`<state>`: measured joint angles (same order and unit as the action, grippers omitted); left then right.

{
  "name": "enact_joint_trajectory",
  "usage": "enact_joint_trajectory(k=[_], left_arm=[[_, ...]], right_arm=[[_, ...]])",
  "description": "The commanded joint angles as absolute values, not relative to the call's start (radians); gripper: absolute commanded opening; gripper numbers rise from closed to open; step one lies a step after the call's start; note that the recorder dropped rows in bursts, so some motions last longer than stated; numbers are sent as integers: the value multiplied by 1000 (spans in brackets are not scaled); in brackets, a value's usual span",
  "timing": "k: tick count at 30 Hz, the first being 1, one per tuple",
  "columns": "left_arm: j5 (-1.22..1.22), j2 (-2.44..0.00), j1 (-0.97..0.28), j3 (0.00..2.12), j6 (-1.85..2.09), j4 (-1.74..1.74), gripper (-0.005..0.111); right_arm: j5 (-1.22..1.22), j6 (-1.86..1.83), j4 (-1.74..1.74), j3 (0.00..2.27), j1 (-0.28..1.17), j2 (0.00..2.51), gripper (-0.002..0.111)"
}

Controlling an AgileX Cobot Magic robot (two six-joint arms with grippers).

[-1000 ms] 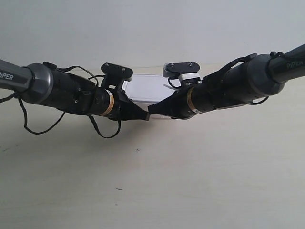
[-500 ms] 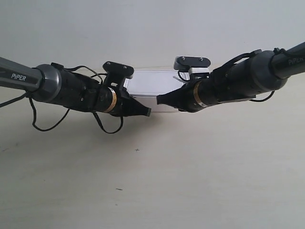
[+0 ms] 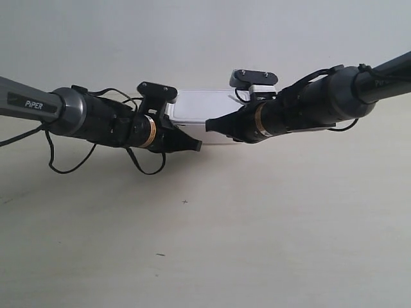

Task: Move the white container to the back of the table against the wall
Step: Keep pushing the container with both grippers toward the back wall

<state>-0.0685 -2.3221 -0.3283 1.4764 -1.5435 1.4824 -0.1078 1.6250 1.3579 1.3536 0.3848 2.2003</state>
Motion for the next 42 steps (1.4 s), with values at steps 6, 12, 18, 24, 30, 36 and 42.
enact_joint_trajectory(k=[6, 12, 18, 24, 30, 36, 42], left_arm=[[-67, -2338, -319, 1515, -1551, 1474, 0], [-59, -2340, -311, 1523, -1547, 1478, 0], [-61, -2352, -295, 1551, -1547, 1480, 0], [-67, -2387, -291, 1602, -1547, 1480, 0], [-65, -2421, -288, 1641, -1547, 1482, 0], [-72, -2421, -272, 1662, -1545, 1484, 0], [-101, -2421, -264, 1675, -1545, 1509, 0]], right_arm=[[-101, 1625, 1360, 1398, 380, 2231, 0], [-111, 1623, 1362, 1414, 370, 2250, 0], [-129, 1613, 1364, 1414, 341, 2250, 0], [-131, 1567, 1372, 1446, 330, 2266, 0], [-112, 1569, 1408, 1506, 330, 2305, 0], [-112, 1569, 1416, 1554, 330, 2345, 0], [-131, 1569, 1416, 1587, 330, 2366, 0]])
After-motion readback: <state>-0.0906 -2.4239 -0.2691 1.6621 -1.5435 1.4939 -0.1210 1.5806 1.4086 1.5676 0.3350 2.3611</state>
